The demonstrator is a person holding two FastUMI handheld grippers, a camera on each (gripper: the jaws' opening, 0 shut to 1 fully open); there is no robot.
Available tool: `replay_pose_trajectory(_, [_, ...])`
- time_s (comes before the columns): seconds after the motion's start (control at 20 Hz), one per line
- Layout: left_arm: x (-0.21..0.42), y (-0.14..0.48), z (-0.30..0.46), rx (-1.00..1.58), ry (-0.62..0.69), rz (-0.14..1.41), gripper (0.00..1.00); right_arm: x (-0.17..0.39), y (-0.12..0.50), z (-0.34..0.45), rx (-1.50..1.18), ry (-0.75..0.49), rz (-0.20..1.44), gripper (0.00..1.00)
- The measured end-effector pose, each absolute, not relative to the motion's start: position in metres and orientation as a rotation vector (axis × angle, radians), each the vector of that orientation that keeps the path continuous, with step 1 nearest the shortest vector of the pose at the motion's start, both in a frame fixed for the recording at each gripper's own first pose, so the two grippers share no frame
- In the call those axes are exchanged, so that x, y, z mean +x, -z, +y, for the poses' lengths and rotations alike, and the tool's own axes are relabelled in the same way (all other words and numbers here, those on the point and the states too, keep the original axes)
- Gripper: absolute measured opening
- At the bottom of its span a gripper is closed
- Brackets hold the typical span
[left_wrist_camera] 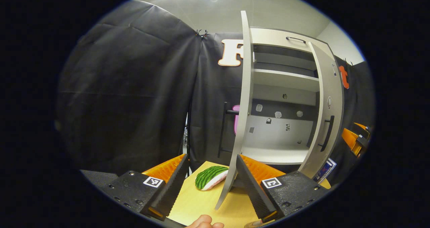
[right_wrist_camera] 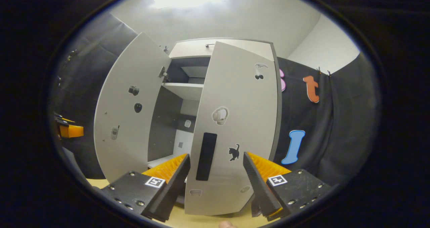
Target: Grasp the bottle in the cabinet with the left hand and place it on the coaster, then close the right door with the right hand and the left door with the left hand.
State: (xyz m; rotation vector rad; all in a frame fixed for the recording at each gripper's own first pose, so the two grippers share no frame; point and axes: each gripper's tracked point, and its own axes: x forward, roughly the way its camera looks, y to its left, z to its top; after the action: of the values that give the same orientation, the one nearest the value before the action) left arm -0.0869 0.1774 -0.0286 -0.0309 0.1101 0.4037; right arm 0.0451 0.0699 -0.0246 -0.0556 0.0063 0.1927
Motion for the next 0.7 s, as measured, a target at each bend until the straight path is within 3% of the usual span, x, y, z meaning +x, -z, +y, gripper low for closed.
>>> replay_pose_trajectory(0.25, [-0.0859, 0.029, 0.1784, -0.033, -0.409, 0.113, 0.92, 0.0428, 0.0258, 0.0705, -0.047, -0.189, 0.015, 0.93])
replay_pose_trajectory(0.45, [-0.0856, 0.0298, 0.1784, -0.034, -0.411, 0.115, 0.92, 0.0426, 0.0261, 0.0701, -0.042, -0.178, 0.014, 0.99])
replay_pose_trajectory(0.7, [-0.0852, 0.0313, 0.1793, -0.044, -0.409, 0.112, 0.92, 0.0415, 0.0275, 0.0688, -0.04, -0.164, 0.022, 0.93])
